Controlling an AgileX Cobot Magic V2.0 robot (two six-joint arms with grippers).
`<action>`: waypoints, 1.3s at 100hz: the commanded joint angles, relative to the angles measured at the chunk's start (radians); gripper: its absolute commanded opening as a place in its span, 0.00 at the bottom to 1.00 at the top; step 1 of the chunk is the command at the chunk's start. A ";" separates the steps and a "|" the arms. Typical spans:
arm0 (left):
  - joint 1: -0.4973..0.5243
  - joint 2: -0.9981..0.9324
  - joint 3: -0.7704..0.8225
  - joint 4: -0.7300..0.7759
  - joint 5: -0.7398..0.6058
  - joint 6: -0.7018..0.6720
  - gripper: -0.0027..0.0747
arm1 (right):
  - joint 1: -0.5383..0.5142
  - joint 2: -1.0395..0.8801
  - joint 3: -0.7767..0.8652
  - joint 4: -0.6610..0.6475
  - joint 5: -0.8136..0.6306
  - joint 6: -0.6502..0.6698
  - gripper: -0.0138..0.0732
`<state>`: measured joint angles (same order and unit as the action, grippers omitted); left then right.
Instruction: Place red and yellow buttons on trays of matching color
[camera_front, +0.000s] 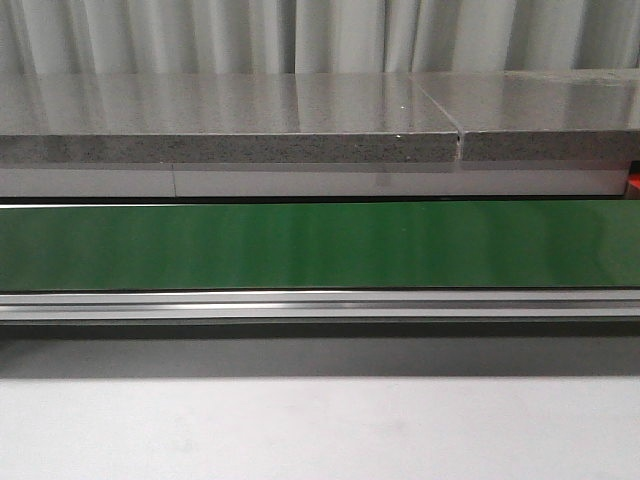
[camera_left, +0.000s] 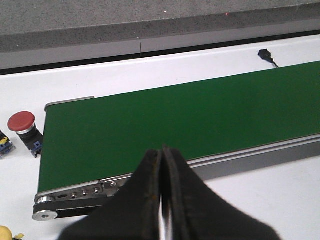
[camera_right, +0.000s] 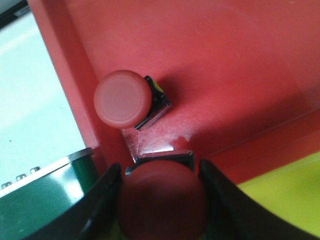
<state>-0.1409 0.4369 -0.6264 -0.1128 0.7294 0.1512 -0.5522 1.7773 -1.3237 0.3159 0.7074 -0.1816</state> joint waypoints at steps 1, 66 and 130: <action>-0.007 0.007 -0.028 -0.012 -0.067 -0.003 0.01 | -0.003 -0.029 -0.031 0.024 -0.059 -0.003 0.24; -0.007 0.007 -0.028 -0.012 -0.067 -0.003 0.01 | 0.045 0.054 -0.031 0.062 -0.137 -0.004 0.24; -0.007 0.007 -0.028 -0.012 -0.067 -0.003 0.01 | 0.045 -0.011 -0.031 0.053 -0.117 -0.010 0.79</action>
<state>-0.1409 0.4369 -0.6264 -0.1128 0.7294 0.1512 -0.5083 1.8542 -1.3237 0.3587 0.6123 -0.1789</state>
